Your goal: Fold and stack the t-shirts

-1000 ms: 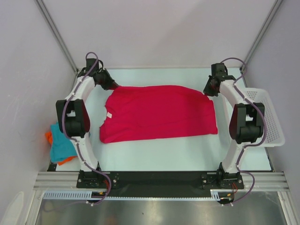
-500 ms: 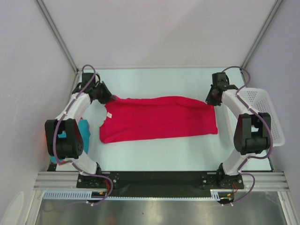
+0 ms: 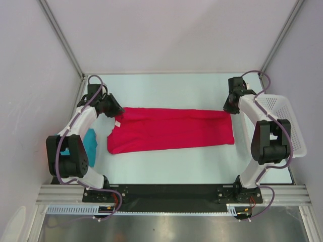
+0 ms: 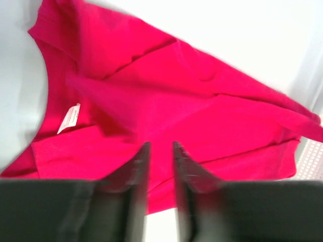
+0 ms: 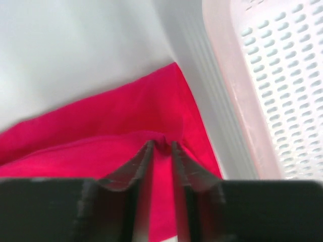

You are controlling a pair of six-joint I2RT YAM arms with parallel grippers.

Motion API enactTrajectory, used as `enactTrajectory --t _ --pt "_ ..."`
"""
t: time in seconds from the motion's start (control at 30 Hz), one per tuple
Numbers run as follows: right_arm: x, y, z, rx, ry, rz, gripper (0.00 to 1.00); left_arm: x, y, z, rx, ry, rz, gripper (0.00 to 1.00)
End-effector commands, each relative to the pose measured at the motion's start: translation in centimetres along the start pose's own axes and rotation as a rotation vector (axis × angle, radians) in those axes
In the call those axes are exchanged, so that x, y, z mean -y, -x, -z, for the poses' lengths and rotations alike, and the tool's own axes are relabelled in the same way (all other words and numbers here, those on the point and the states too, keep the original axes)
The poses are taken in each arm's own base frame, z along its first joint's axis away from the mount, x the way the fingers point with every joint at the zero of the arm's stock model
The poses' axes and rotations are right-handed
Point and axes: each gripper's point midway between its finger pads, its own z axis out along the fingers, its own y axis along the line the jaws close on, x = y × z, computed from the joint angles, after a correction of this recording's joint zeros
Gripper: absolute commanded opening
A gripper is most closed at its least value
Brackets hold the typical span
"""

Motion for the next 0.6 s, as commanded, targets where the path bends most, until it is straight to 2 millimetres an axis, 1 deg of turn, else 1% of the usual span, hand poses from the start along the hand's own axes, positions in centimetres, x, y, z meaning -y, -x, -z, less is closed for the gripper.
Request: enactTrajectory --t 0.0,0.03,0.07,0.1,0.23,0.33,0.37,0.4,0.43,0.47,0.5,0.53,0.57 --pt "0.2 1.4 0.9 0.028 -0.015 -0.014 0.37 0.2 1.2 0.6 0.054 0.001 -0.031 0.42" --pt "0.2 1.6 1.1 0.031 -0.012 -0.018 0.48 0.2 1.6 0.7 0.064 0.010 -0.031 0.54" --pt "0.1 1.5 1.3 0.031 -0.010 -0.016 0.51 0.0 1.4 0.8 0.057 0.023 -0.028 0.60" --pt "0.1 1.4 1.3 0.030 -0.010 -0.016 0.53 0.0 1.6 0.9 0.063 0.031 -0.028 0.68" --pt "0.1 1.8 2.0 0.045 -0.006 -0.015 0.55 -0.3 2.4 1.4 0.094 0.061 -0.023 0.78" --pt "-0.2 2.4 2.0 0.053 0.000 -0.011 0.56 -0.1 3.0 1.2 0.104 0.055 -0.017 0.79" --pt "-0.5 2.4 1.7 0.045 0.002 -0.007 0.56 -0.1 3.0 0.8 0.101 0.057 -0.015 0.79" --pt "-0.8 2.9 1.5 0.053 0.008 -0.002 0.56 -0.1 3.2 0.6 0.101 0.058 -0.012 0.79" --pt "-1.0 3.1 1.3 0.050 0.010 0.000 0.57 -0.2 3.4 -0.1 0.093 0.063 -0.009 0.79" --pt "-1.1 2.8 0.5 0.029 0.000 0.003 0.57 -0.3 3.6 -0.3 0.093 0.068 -0.008 0.79" --pt "-1.0 2.5 0.2 0.007 -0.012 0.011 0.57 -0.4 3.8 -0.7 0.093 0.071 -0.007 0.79" --pt "-1.5 2.8 0.3 0.012 -0.006 0.016 0.57 -0.3 4.3 -0.9 0.102 0.070 -0.012 0.79" --pt "-1.7 2.7 0.3 0.008 -0.005 0.021 0.57 -0.8 4.4 -1.7 0.096 0.090 -0.010 0.79"
